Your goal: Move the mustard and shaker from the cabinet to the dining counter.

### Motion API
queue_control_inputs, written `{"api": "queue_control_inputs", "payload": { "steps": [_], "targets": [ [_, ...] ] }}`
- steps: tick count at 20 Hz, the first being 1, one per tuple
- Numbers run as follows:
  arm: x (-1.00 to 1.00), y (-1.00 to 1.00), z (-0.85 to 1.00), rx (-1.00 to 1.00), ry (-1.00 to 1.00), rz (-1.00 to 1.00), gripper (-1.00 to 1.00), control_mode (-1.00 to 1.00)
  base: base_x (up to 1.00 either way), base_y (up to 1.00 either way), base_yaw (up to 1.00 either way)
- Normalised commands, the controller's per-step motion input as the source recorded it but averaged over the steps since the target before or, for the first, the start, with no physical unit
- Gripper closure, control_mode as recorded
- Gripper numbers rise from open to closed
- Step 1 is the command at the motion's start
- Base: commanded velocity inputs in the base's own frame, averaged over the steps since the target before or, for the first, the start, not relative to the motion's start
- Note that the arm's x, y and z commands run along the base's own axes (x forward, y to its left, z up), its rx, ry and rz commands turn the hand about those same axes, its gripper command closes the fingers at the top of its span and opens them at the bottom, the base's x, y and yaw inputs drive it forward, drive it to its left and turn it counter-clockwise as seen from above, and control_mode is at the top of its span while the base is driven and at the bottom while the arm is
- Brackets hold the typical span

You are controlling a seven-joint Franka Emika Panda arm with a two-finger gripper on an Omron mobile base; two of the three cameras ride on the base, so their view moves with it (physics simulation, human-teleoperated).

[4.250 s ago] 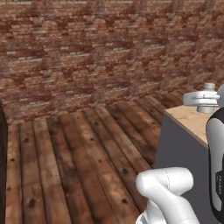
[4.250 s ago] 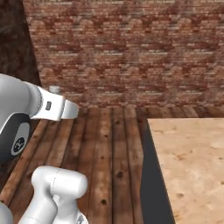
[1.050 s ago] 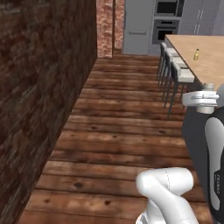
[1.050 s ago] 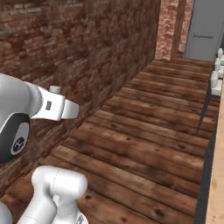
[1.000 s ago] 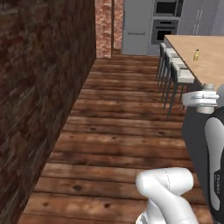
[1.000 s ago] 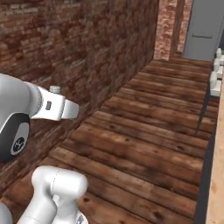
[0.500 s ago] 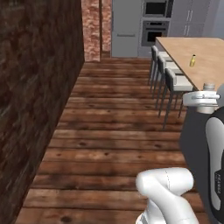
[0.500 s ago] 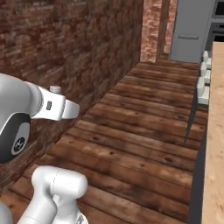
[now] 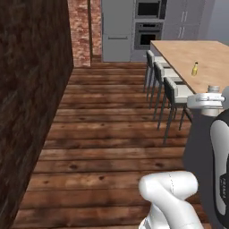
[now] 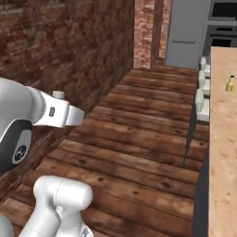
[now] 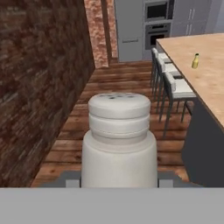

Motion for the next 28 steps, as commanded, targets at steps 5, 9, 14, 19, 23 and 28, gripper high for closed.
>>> {"api": "queue_control_inputs", "payload": {
  "steps": [5,9,14,19,23,28],
  "targets": [
    [0.0,0.0,0.0,0.0,0.0,0.0,1.0,1.0,0.93,0.0,-0.07],
    [0.0,0.0,0.0,0.0,0.0,0.0,1.0,1.0,0.94,0.0,0.0],
    [0.0,0.0,0.0,0.0,0.0,0.0,1.0,1.0,0.93,-0.01,0.0],
    [0.0,0.0,0.0,0.0,0.0,0.0,1.0,1.0,0.79,-0.01,-0.16],
    [0.0,0.0,0.0,0.0,0.0,0.0,1.0,1.0,0.53,0.0,-0.45],
    [0.0,0.0,0.0,0.0,0.0,0.0,1.0,1.0,0.64,0.01,-0.39]
  ]
}}
